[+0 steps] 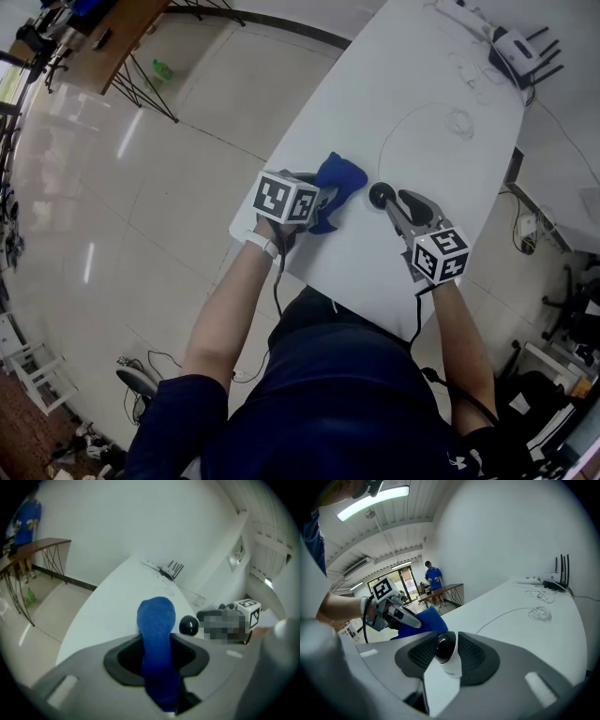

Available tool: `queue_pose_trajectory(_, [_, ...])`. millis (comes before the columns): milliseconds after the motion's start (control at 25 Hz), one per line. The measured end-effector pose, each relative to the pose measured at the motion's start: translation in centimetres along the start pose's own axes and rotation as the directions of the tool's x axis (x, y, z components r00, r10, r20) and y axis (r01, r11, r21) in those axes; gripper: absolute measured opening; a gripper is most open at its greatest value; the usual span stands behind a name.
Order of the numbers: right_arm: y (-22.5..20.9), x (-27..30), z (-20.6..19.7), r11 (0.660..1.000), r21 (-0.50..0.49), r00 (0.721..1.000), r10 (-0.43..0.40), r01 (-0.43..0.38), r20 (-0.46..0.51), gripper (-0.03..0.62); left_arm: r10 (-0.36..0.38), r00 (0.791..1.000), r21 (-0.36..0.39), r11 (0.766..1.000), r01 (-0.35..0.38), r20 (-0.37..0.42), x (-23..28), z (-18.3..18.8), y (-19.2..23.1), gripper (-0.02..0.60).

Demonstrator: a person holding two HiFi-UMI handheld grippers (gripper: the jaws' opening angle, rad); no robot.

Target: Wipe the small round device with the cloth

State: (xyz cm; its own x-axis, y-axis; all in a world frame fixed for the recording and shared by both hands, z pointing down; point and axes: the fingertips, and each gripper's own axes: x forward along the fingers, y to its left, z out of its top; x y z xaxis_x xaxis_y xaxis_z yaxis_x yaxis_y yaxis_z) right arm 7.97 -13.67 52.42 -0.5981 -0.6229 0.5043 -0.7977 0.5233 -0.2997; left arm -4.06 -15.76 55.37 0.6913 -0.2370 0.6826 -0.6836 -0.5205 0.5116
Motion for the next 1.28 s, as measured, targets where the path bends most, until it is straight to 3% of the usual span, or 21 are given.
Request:
queue_pose_trajectory(160, [-0.3,0.8,0.5,1.000,0.017,1.000,-0.002,0.002,-0.003,0.164,-0.036,0.993,-0.076,0.996,0.045,0.110,-0.3,2.0,-1.1,0.143])
queue_pose_trajectory(240, [-0.1,1.2,0.4,1.000,0.018,1.000,0.006,-0.005,-0.017,0.178,-0.058,0.986,-0.078,0.994,0.071,0.158,-0.3,3.0,-2.9,0.143])
queue_pose_trajectory(360, [0.0,1.4,0.3,0.999,0.046,1.000,0.011,-0.011,-0.014,0.178,-0.058,0.980,0.041,0.998,0.050,0.193,0.0,3.6,-6.1,0.143])
queue_pose_trajectory(480, [0.0,1.4,0.1,0.998,0.062,1.000,0.017,-0.017,-0.006,0.178,-0.087,0.977,0.213,0.976,0.045,0.194,1.2,3.0,-8.9,0.144])
queue_pose_trajectory(560, [-0.1,1.4,0.1,0.998,0.066,1.000,0.020,-0.020,-0.004,0.178,-0.085,0.977,0.259,0.965,0.032,0.196,2.0,3.1,-8.8,0.144])
queue_pose_trajectory(600, [-0.2,1.4,0.2,0.998,0.066,1.000,0.021,-0.021,-0.004,0.178,-0.084,0.977,0.239,0.970,0.036,0.195,2.3,3.3,-8.2,0.144])
queue_pose_trajectory(720, [-0.2,1.4,0.2,0.998,0.056,1.000,0.017,-0.017,-0.001,0.178,-0.063,0.982,0.080,0.996,0.050,0.177,3.2,3.6,-5.2,0.144])
queue_pose_trajectory(800, [-0.1,1.4,0.2,0.998,0.059,1.000,0.015,-0.015,0.003,0.178,-0.046,0.989,0.012,0.999,0.045,0.138,4.1,2.9,-3.5,0.144])
queue_pose_trajectory(1000, [-0.2,1.3,0.1,0.997,0.073,1.000,0.019,-0.019,0.009,0.178,-0.053,0.997,-0.003,0.999,0.054,0.047,6.8,-0.2,-2.6,0.143])
queue_pose_trajectory(1200, [-0.3,1.4,0.2,0.996,0.083,1.000,0.016,-0.017,0.010,0.179,-0.028,1.000,-0.128,0.991,0.028,-0.001,7.1,-1.8,-0.8,0.143])
queue_pose_trajectory(1280, [-0.2,1.4,0.2,0.996,0.084,1.000,0.015,-0.016,0.009,0.178,-0.058,0.998,-0.234,0.971,0.056,-0.003,6.3,-2.5,-0.3,0.143])
